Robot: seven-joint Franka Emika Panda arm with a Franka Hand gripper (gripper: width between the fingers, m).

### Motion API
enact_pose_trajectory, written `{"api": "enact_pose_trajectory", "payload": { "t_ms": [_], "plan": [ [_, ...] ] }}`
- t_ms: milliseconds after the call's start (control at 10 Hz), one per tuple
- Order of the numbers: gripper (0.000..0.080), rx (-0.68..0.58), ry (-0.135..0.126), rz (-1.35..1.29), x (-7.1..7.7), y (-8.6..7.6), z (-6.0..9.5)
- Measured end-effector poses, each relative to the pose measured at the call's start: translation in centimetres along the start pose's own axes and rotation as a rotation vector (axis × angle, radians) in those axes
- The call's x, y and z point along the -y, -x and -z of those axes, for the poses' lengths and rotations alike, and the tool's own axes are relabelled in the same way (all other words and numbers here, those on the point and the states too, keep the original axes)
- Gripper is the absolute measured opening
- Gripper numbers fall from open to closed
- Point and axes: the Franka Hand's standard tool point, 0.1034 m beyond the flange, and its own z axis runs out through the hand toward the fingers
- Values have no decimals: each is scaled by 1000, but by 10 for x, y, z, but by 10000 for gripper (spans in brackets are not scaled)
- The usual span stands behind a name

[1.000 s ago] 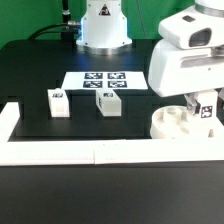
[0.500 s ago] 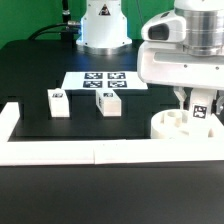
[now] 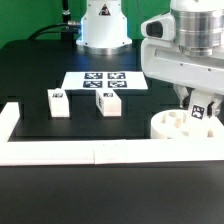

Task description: Assemble stool

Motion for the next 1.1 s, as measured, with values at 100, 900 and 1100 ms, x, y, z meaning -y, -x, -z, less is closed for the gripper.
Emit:
{"api": "enact_pose_trajectory", "payload": {
  "t_ms": [100, 900, 1100],
  "plan": [
    [337, -9, -22, -167, -1, 0, -1],
    [337, 42, -184, -983, -2, 6, -3],
    [337, 60, -190, -1065, -2, 6, -3]
  ]
}}
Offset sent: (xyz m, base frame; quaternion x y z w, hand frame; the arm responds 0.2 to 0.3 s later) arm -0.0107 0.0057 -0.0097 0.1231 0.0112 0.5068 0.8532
